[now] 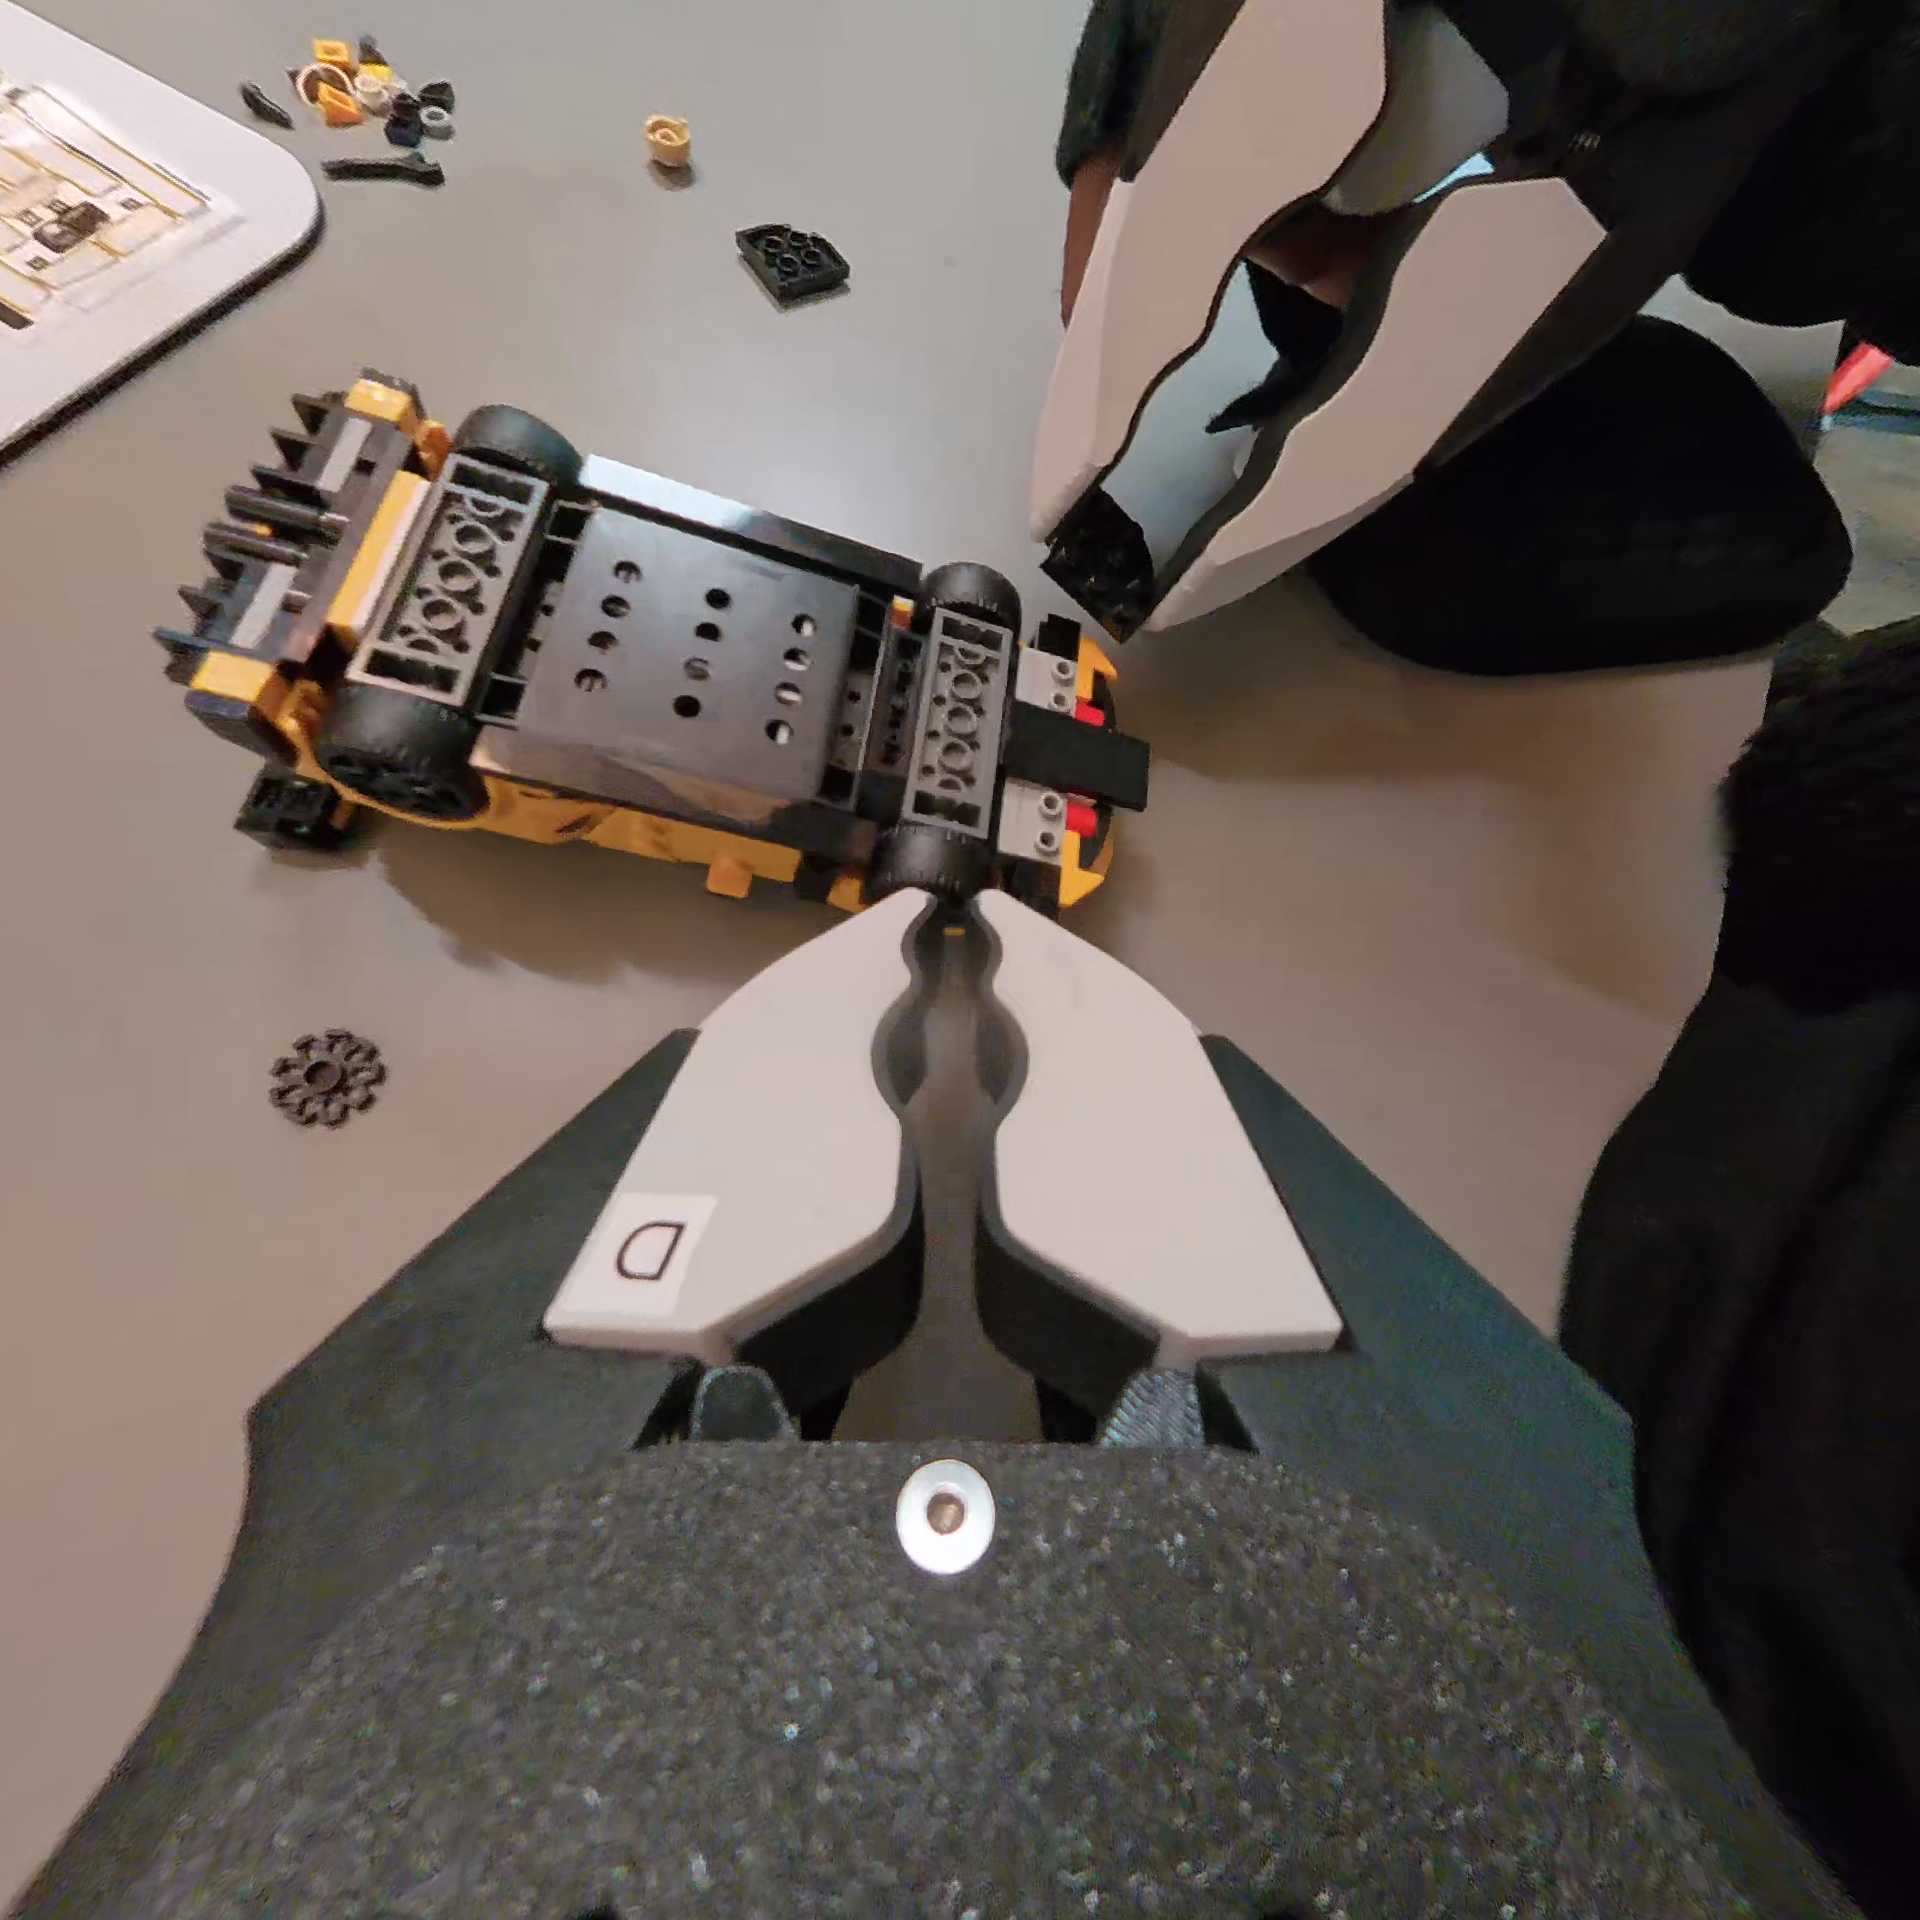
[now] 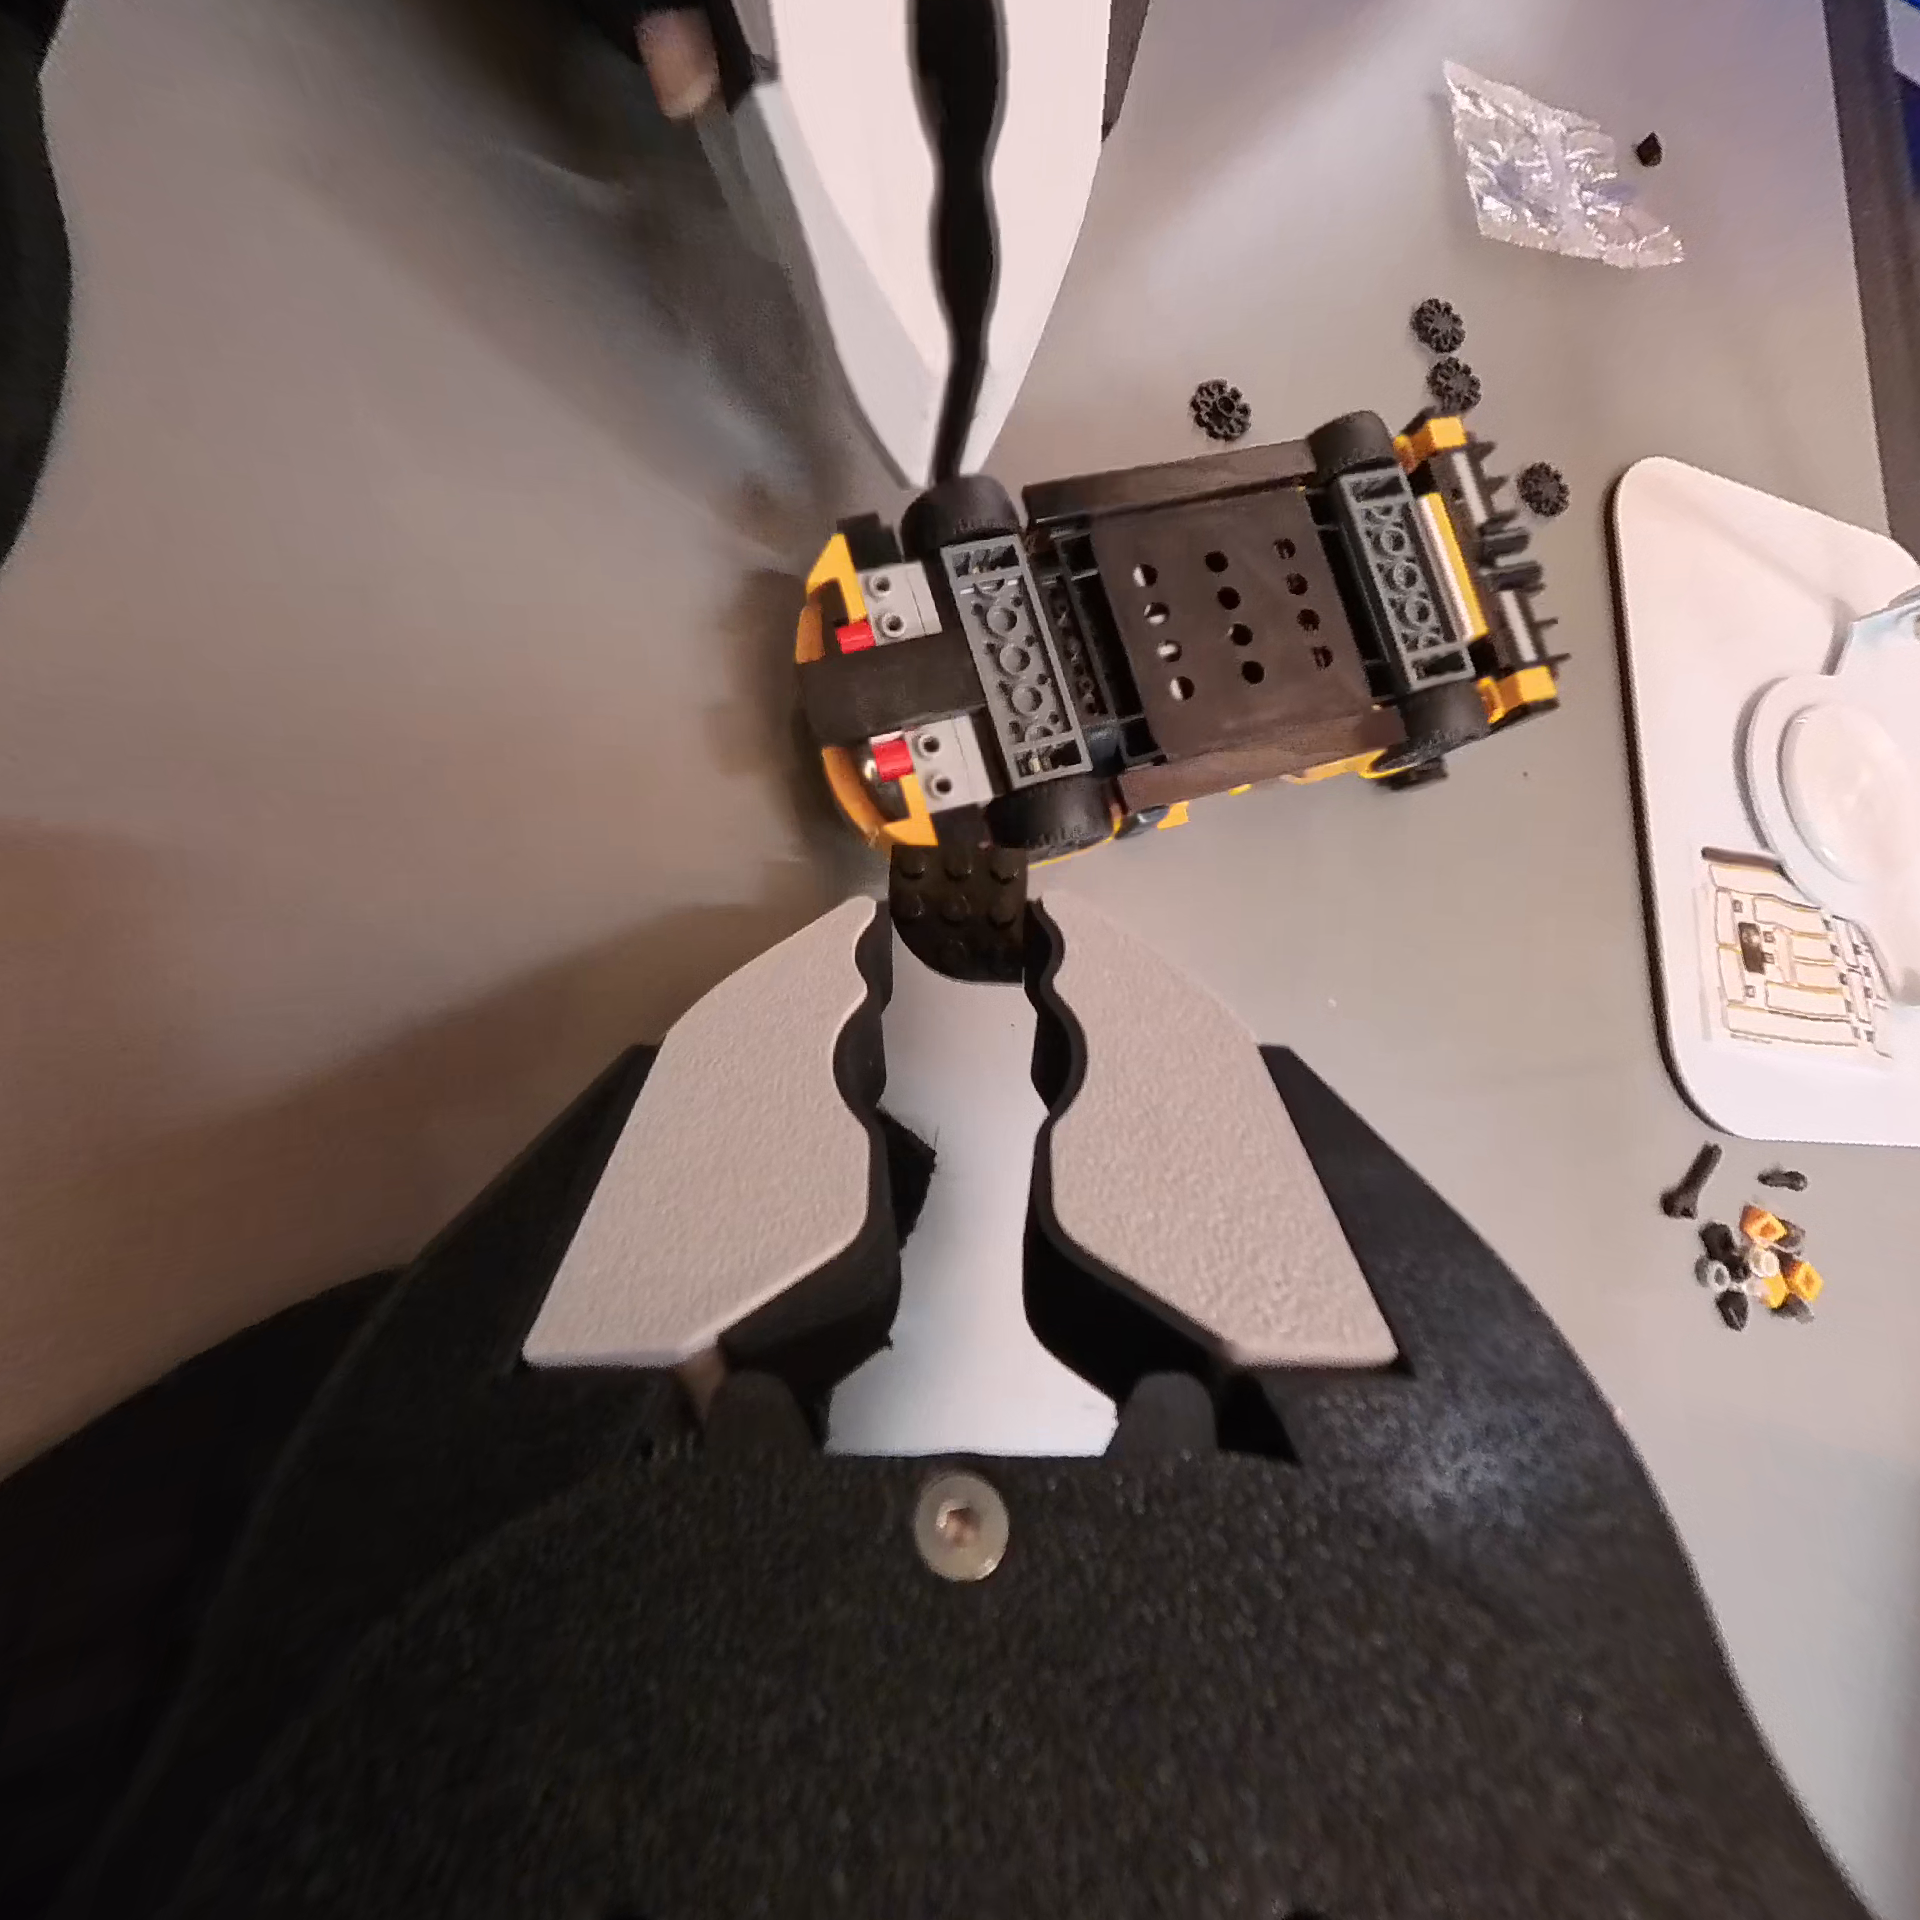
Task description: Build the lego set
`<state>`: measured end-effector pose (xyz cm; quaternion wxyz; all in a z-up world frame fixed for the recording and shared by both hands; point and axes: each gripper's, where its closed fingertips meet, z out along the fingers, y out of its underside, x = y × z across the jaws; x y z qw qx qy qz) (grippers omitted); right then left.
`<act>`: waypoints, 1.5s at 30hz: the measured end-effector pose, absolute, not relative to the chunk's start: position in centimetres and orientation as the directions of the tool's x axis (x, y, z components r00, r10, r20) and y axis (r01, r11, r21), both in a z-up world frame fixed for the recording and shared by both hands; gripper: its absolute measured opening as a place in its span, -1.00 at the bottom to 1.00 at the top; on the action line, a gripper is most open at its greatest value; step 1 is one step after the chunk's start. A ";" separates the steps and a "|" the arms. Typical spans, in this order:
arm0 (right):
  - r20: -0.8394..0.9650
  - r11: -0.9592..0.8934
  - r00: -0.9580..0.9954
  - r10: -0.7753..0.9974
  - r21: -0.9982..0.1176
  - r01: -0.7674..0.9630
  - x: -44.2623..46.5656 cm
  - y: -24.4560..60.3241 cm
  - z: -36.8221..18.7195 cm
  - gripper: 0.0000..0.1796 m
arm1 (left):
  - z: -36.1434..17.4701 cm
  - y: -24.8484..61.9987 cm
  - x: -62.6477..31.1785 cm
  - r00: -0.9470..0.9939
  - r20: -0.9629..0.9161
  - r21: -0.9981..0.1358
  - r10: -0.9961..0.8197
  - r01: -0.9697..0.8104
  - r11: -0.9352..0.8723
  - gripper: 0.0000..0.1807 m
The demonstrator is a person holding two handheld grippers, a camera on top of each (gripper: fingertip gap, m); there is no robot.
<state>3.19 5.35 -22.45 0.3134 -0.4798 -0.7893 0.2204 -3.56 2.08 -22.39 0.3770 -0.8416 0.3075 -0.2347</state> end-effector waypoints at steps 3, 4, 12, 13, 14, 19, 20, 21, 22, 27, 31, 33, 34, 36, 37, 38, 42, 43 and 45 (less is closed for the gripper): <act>0.276 0.431 -0.334 0.901 -0.645 0.631 3.5 5.7 -22.6 -0.73 | -22.6 2.1 -3.5 0.704 0.170 -0.773 -0.690 -0.339 -0.536 -0.76; 0.273 0.428 -0.332 0.903 -0.640 0.638 3.6 5.8 -22.8 -0.73 | -22.5 2.2 -3.5 0.708 0.173 -0.775 -0.685 -0.332 -0.538 -0.71; 0.261 0.421 -0.333 0.906 -0.630 0.653 3.4 5.9 -23.8 -0.73 | -23.1 2.6 -3.4 0.738 0.235 -0.738 -0.633 -0.288 -0.610 -0.75; 0.257 0.420 -0.334 0.907 -0.631 0.652 3.4 5.9 -23.9 -0.74 | -23.2 2.6 -3.3 0.742 0.247 -0.733 -0.624 -0.278 -0.621 -0.74; 0.256 0.419 -0.335 0.907 -0.632 0.652 3.4 5.8 -23.9 -0.74 | -23.2 2.6 -3.3 0.744 0.262 -0.728 -0.615 -0.266 -0.632 -0.74; 0.243 0.415 -0.344 0.907 -0.652 0.635 3.2 5.3 -23.7 -0.74 | -23.0 2.9 -3.6 0.754 0.306 -0.727 -0.582 -0.210 -0.654 -0.74; 0.244 0.418 -0.347 0.906 -0.652 0.633 3.1 5.2 -23.7 -0.74 | -23.0 2.9 -3.7 0.757 0.307 -0.725 -0.577 -0.207 -0.657 -0.74; 0.245 0.422 -0.351 0.904 -0.650 0.632 3.0 5.1 -23.8 -0.74 | -23.1 2.9 -3.8 0.759 0.306 -0.722 -0.575 -0.208 -0.660 -0.74; 0.246 0.426 -0.356 0.902 -0.647 0.633 3.0 4.9 -23.9 -0.74 | -23.2 2.9 -3.9 0.760 0.303 -0.719 -0.574 -0.212 -0.661 -0.74; 0.245 0.424 -0.353 0.903 -0.644 0.637 3.1 4.8 -23.9 -0.73 | -23.1 2.9 -3.9 0.758 0.294 -0.726 -0.583 -0.220 -0.652 -0.74; 0.241 0.428 -0.364 0.900 -0.653 0.625 3.0 4.0 -21.7 -0.73 | -23.2 2.9 -3.8 0.760 0.267 -0.730 -0.593 -0.242 -0.639 -0.75; 0.253 0.449 -0.383 0.888 -0.650 0.613 2.2 3.1 -20.8 -0.73 | -23.3 2.8 -3.8 0.761 0.256 -0.730 -0.596 -0.253 -0.635 -0.75; 0.271 0.475 -0.400 0.876 -0.630 0.614 1.8 2.8 -20.8 -0.73 | -23.3 2.8 -3.8 0.761 0.251 -0.731 -0.598 -0.256 -0.633 -0.75; 0.310 0.532 -0.434 0.846 -0.557 0.638 1.4 3.0 -21.7 -0.74 | -23.3 2.8 -3.8 0.761 0.251 -0.731 -0.598 -0.255 -0.632 -0.75; 0.317 0.547 -0.447 0.837 -0.529 0.649 1.3 3.3 -22.1 -0.73 | -23.3 2.8 -3.8 0.760 0.253 -0.731 -0.599 -0.255 -0.632 -0.75; 0.310 0.552 -0.458 0.833 -0.518 0.653 1.2 3.4 -22.4 -0.73 | -23.3 2.8 -3.8 0.761 0.251 -0.733 -0.598 -0.254 -0.631 -0.75; 0.286 0.577 -0.504 0.815 -0.480 0.661 1.2 3.3 -23.1 -0.73 | -23.4 2.7 -3.9 0.759 0.250 -0.734 -0.601 -0.257 -0.629 -0.75; 0.292 0.587 -0.511 0.808 -0.469 0.660 1.2 3.4 -23.2 -0.73 | -23.4 2.7 -3.9 0.758 0.249 -0.734 -0.603 -0.259 -0.628 -0.75; 0.282 0.595 -0.527 0.802 -0.463 0.657 1.1 3.2 -23.2 -0.74 | -23.4 2.7 -3.8 0.758 0.245 -0.736 -0.604 -0.260 -0.625 -0.75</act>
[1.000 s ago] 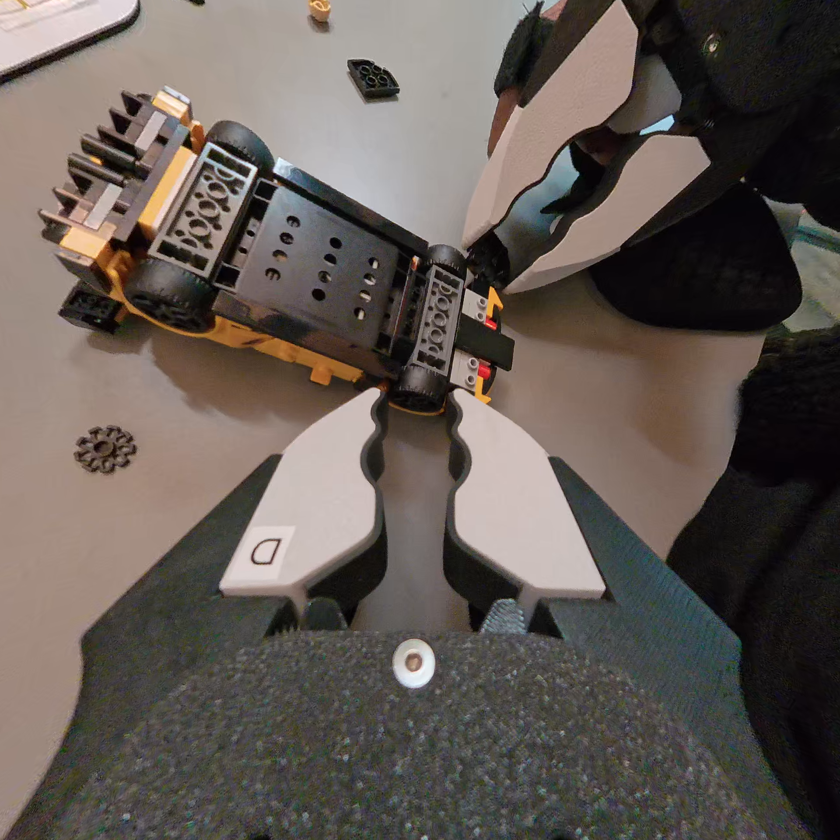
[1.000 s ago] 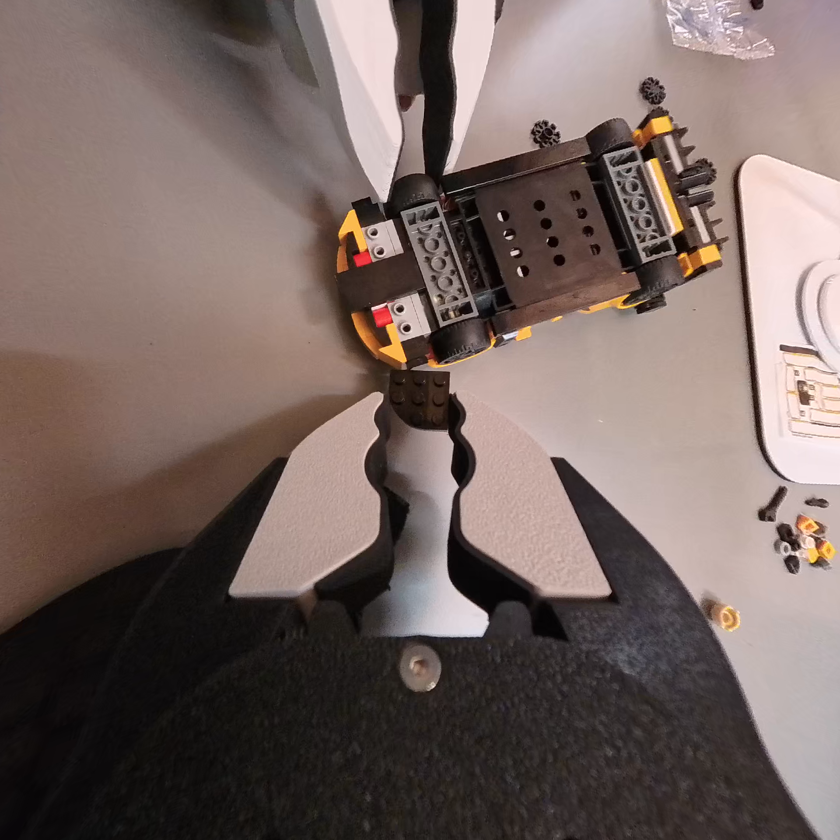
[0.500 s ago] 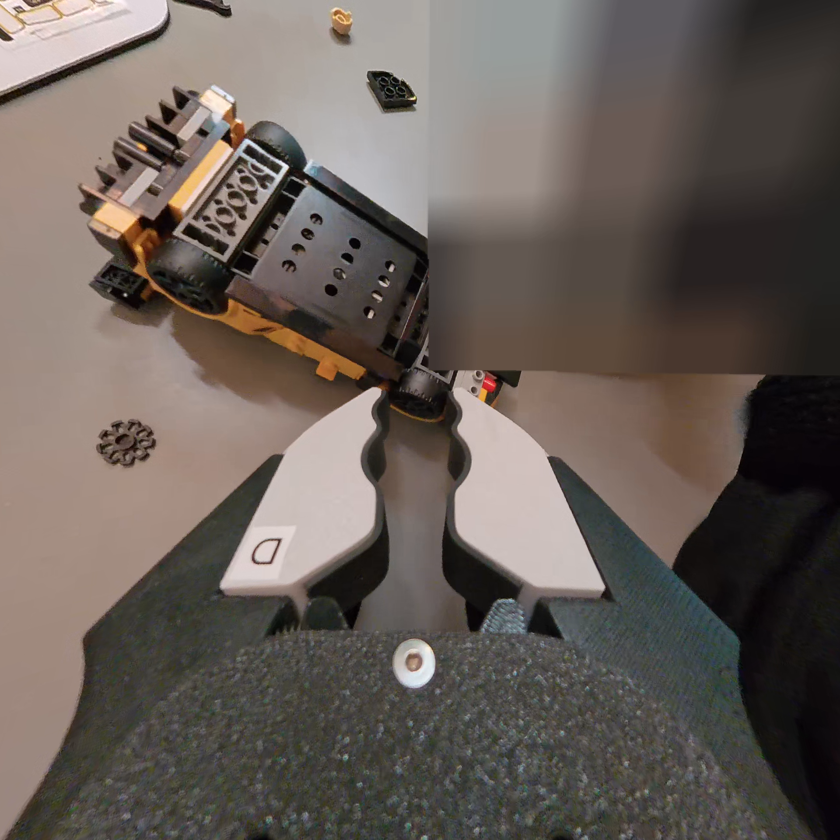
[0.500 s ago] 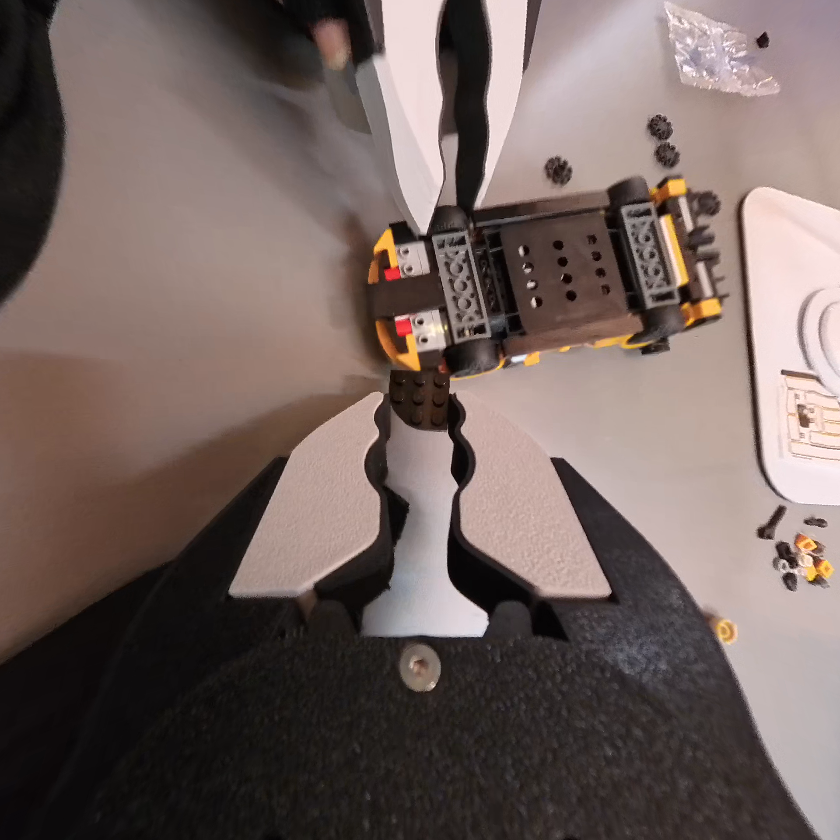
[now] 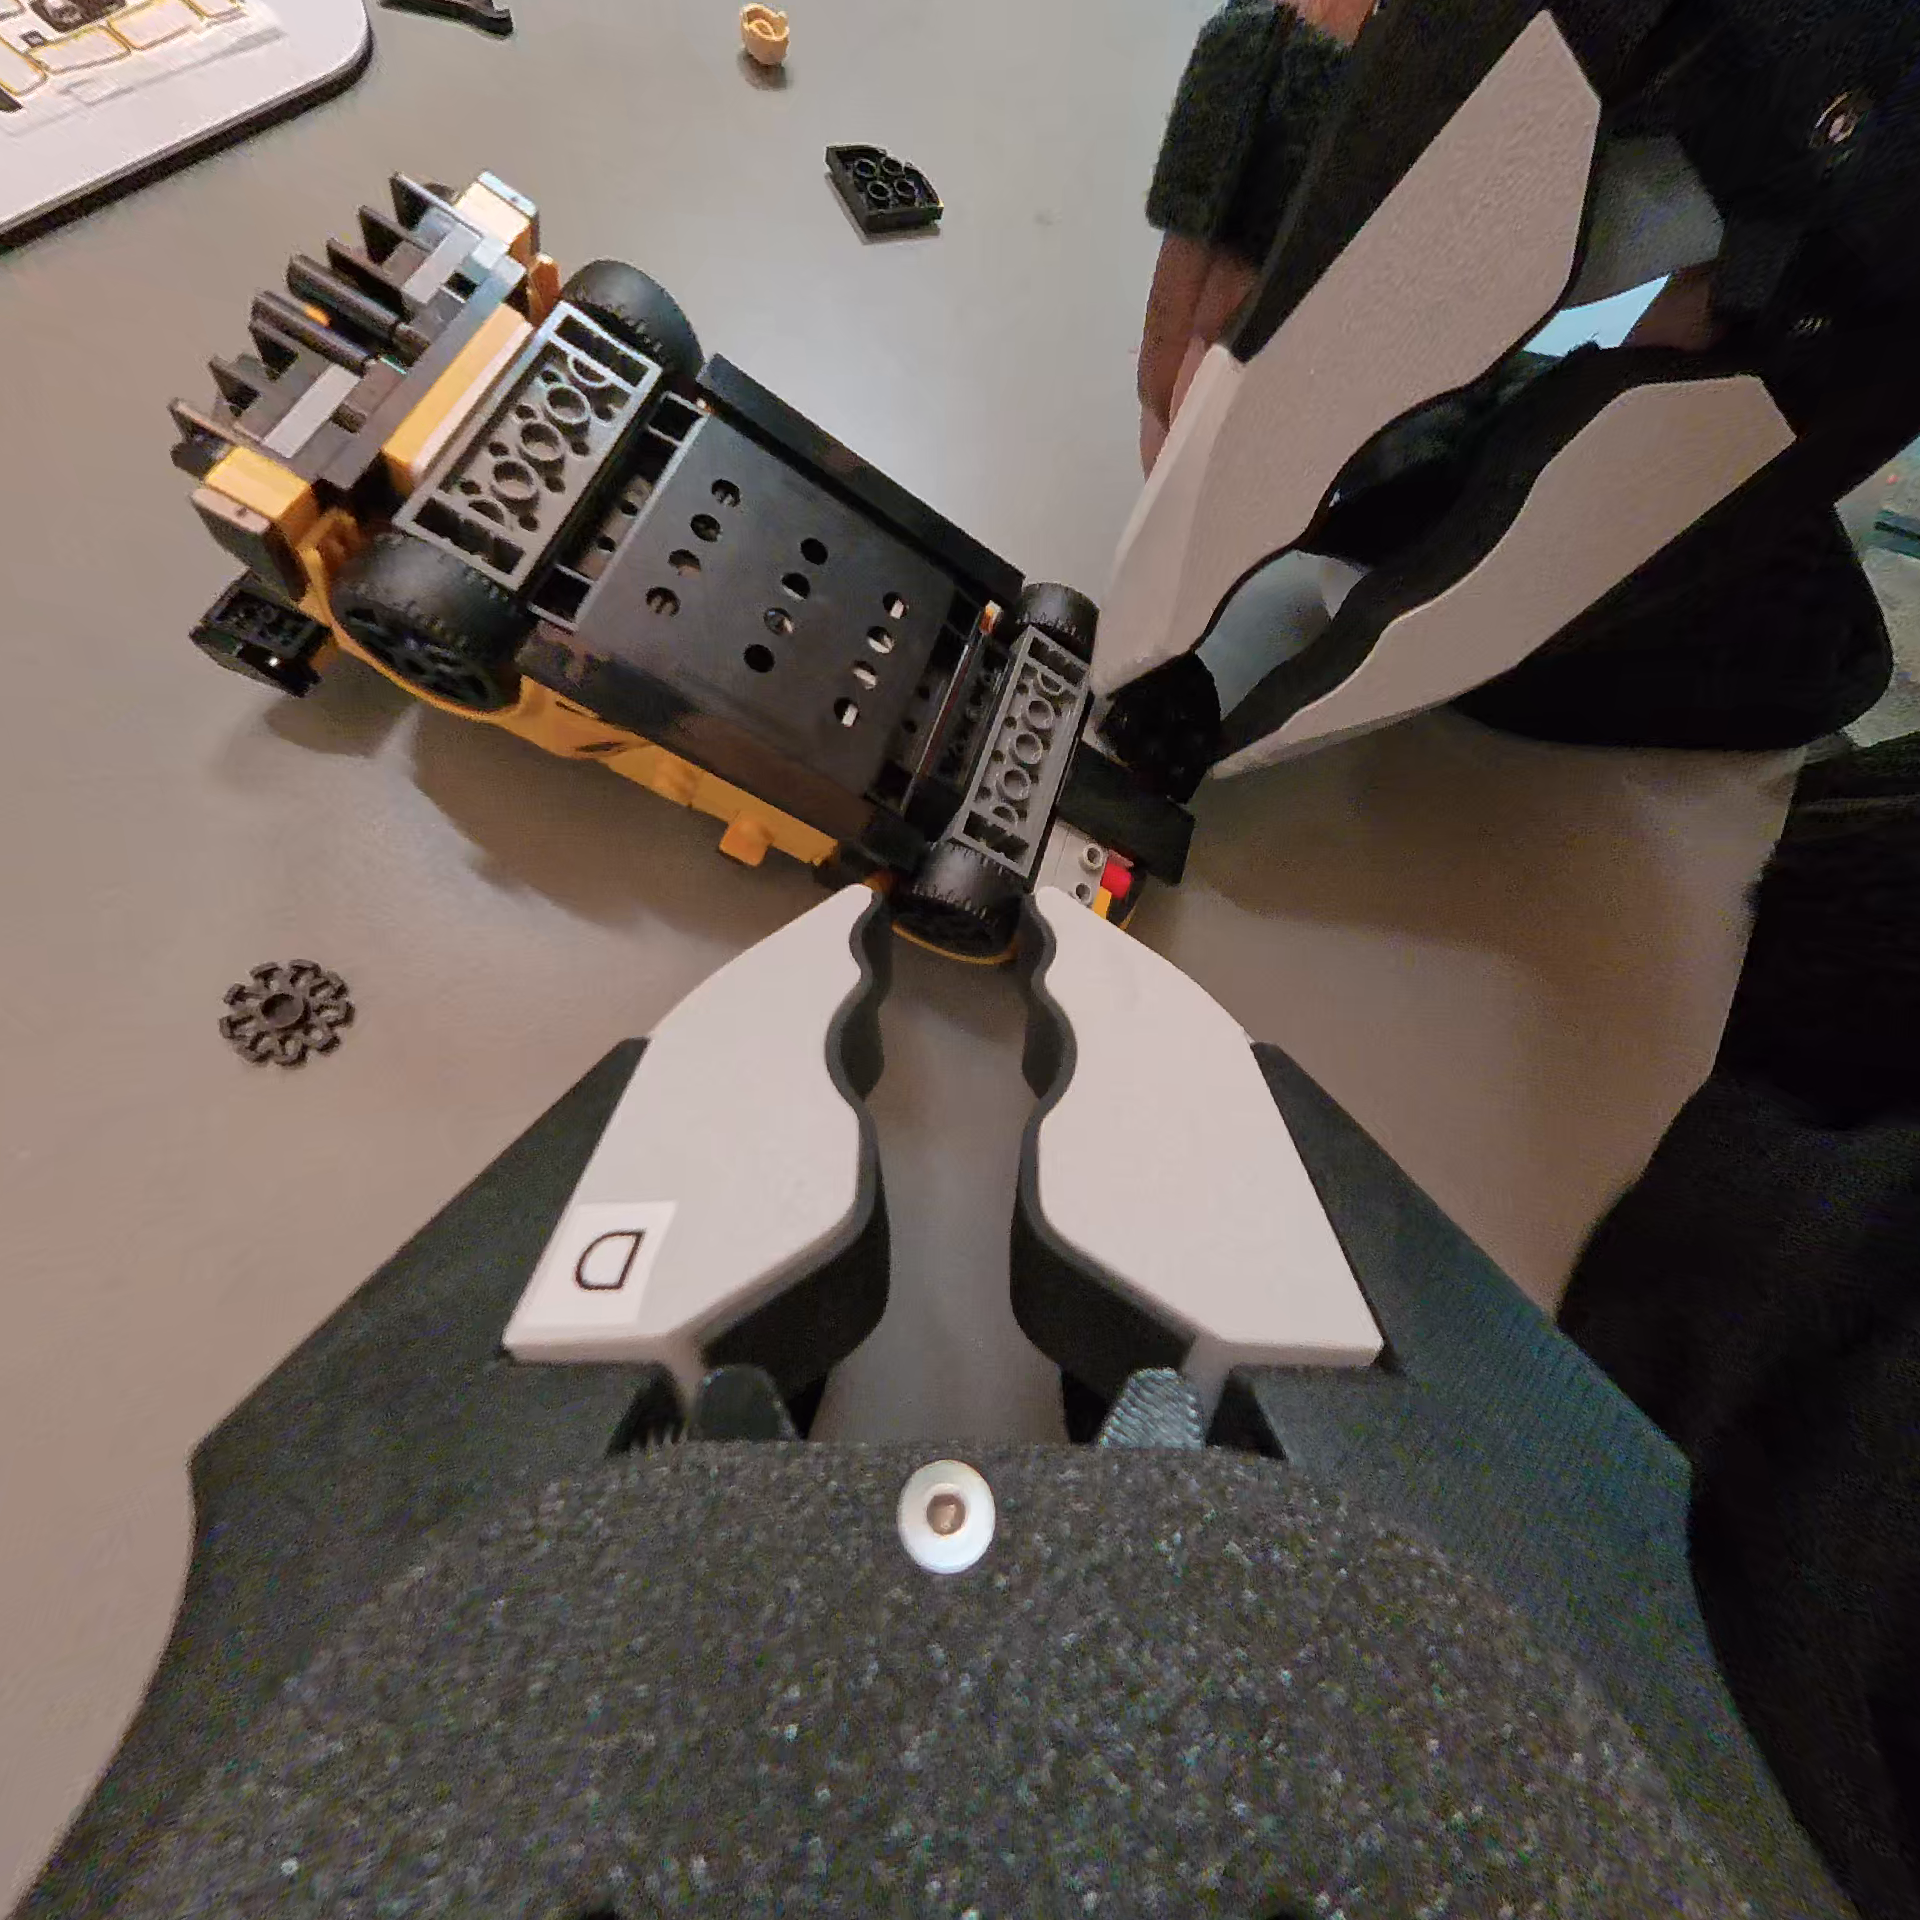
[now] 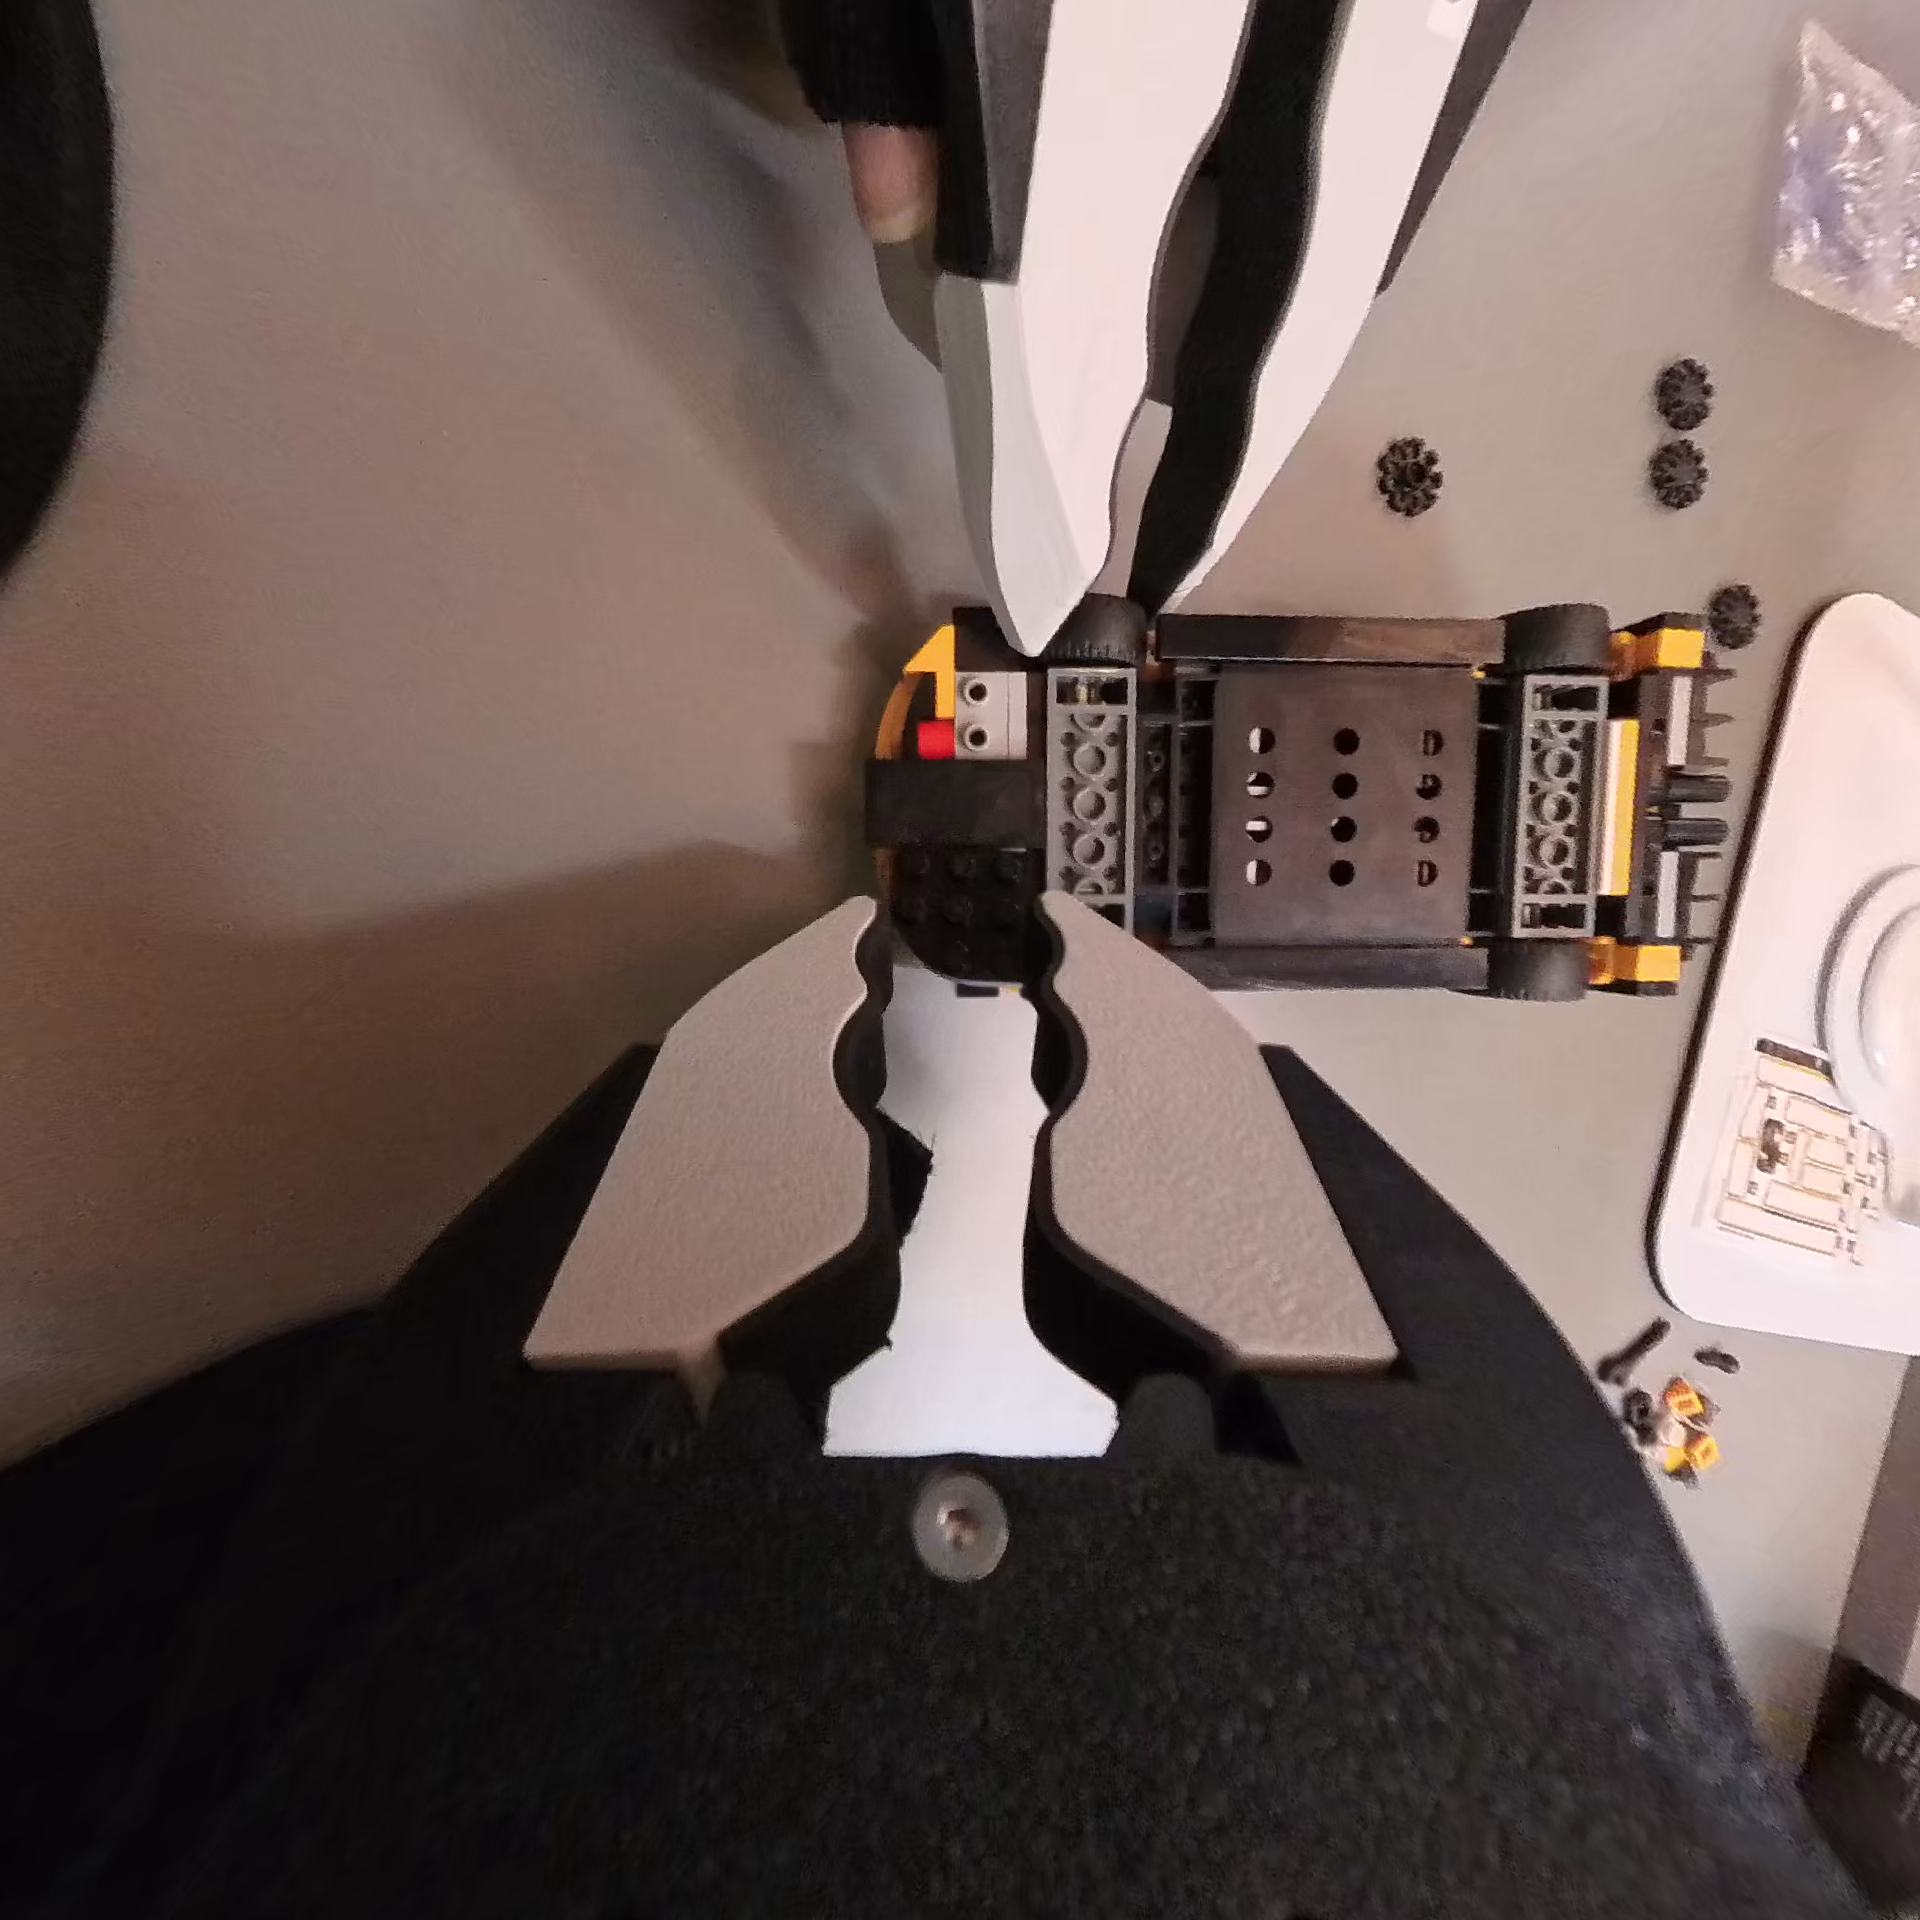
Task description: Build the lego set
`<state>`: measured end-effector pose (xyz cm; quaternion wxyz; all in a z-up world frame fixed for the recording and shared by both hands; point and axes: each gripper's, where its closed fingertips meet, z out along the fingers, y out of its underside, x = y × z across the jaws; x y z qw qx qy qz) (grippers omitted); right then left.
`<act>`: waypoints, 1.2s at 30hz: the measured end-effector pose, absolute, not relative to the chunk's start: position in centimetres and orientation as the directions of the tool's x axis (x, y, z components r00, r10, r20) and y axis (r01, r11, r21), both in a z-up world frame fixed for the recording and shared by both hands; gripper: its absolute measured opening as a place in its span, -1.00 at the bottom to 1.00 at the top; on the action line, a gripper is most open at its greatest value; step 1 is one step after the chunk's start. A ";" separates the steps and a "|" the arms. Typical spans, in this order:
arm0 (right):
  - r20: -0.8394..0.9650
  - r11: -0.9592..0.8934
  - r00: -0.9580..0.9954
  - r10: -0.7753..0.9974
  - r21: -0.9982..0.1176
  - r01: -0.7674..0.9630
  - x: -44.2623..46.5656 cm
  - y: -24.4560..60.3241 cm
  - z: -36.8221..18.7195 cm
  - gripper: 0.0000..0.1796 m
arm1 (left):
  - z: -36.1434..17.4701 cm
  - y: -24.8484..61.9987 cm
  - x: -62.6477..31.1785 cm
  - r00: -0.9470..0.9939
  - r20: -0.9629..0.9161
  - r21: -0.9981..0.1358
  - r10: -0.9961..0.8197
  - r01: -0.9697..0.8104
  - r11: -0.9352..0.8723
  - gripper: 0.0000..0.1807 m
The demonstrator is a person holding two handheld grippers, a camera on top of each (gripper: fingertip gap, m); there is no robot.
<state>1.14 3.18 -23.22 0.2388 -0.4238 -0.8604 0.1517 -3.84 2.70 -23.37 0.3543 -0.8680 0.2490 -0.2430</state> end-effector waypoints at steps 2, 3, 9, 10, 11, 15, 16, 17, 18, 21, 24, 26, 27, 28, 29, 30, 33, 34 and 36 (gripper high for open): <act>0.282 0.615 -0.550 0.786 -0.446 0.650 1.2 3.0 -23.4 -0.74 | -23.4 2.7 -3.9 0.757 0.248 -0.735 -0.604 -0.259 -0.627 -0.75; 0.288 0.628 -0.561 0.776 -0.437 0.644 1.2 3.0 -23.5 -0.74 | -23.4 2.7 -3.9 0.757 0.251 -0.736 -0.603 -0.256 -0.627 -0.75; 0.358 0.665 -0.560 0.747 -0.414 0.622 0.8 3.1 -23.3 -0.73 | -23.4 2.7 -4.0 0.757 0.267 -0.732 -0.596 -0.242 -0.636 -0.75; 0.365 0.667 -0.559 0.745 -0.408 0.623 0.8 3.2 -23.3 -0.73 | -23.4 2.7 -4.0 0.757 0.269 -0.732 -0.596 -0.241 -0.637 -0.75; 0.370 0.667 -0.555 0.745 -0.407 0.624 0.8 3.2 -23.3 -0.73 | -23.4 2.7 -4.0 0.756 0.269 -0.732 -0.596 -0.242 -0.637 -0.75; 0.391 0.672 -0.547 0.740 -0.403 0.621 0.6 3.3 -23.4 -0.70 | -23.4 2.7 -4.0 0.755 0.274 -0.732 -0.596 -0.239 -0.638 -0.75; 0.399 0.675 -0.546 0.737 -0.401 0.619 0.6 3.4 -23.4 -0.70 | -23.4 2.7 -4.0 0.754 0.276 -0.732 -0.596 -0.237 -0.639 -0.75; 0.404 0.678 -0.545 0.735 -0.401 0.617 0.5 3.4 -23.4 -0.70 | -23.4 2.7 -4.0 0.754 0.277 -0.732 -0.596 -0.236 -0.639 -0.75; 0.403 0.678 -0.545 0.735 -0.403 0.615 0.5 3.4 -23.4 -0.70 | -23.4 2.7 -4.0 0.754 0.277 -0.732 -0.596 -0.236 -0.640 -0.75; 0.413 0.685 -0.547 0.728 -0.408 0.603 0.5 3.4 -23.3 -0.70 | -23.4 2.7 -4.0 0.754 0.277 -0.731 -0.595 -0.236 -0.640 -0.75; 0.426 0.699 -0.555 0.715 -0.406 0.588 0.4 3.3 -23.2 -0.71 | -23.4 2.7 -4.0 0.753 0.280 -0.731 -0.595 -0.234 -0.641 -0.75; 0.434 0.706 -0.557 0.708 -0.408 0.580 0.4 3.2 -23.2 -0.72 | -23.4 2.7 -4.0 0.753 0.282 -0.730 -0.594 -0.233 -0.642 -0.75; 0.438 0.708 -0.557 0.706 -0.406 0.578 0.4 3.2 -23.1 -0.73 | -23.4 2.7 -4.0 0.753 0.283 -0.730 -0.594 -0.233 -0.643 -0.75; 0.440 0.710 -0.558 0.704 -0.405 0.576 0.4 3.2 -23.2 -0.73 | -23.4 2.7 -4.0 0.753 0.284 -0.730 -0.594 -0.232 -0.643 -0.75; 0.441 0.712 -0.559 0.702 -0.404 0.575 0.4 3.1 -23.2 -0.73 | -23.4 2.7 -4.0 0.752 0.285 -0.730 -0.594 -0.231 -0.643 -0.75; 0.442 0.714 -0.562 0.699 -0.402 0.573 0.5 3.1 -23.3 -0.74 | -23.4 2.7 -4.0 0.752 0.285 -0.730 -0.594 -0.231 -0.644 -0.75; 0.458 0.726 -0.564 0.687 -0.403 0.558 0.4 3.0 -23.4 -0.75 | -23.4 2.7 -4.0 0.752 0.288 -0.729 -0.593 -0.229 -0.645 -0.75; 0.465 0.731 -0.565 0.682 -0.403 0.551 0.4 3.0 -23.4 -0.75 | -23.4 2.7 -4.0 0.751 0.289 -0.729 -0.593 -0.229 -0.645 -0.75; 0.485 0.744 -0.566 0.667 -0.399 0.536 0.4 3.1 -23.4 -0.75 | -23.4 2.7 -4.0 0.750 0.293 -0.728 -0.593 -0.226 -0.647 -0.75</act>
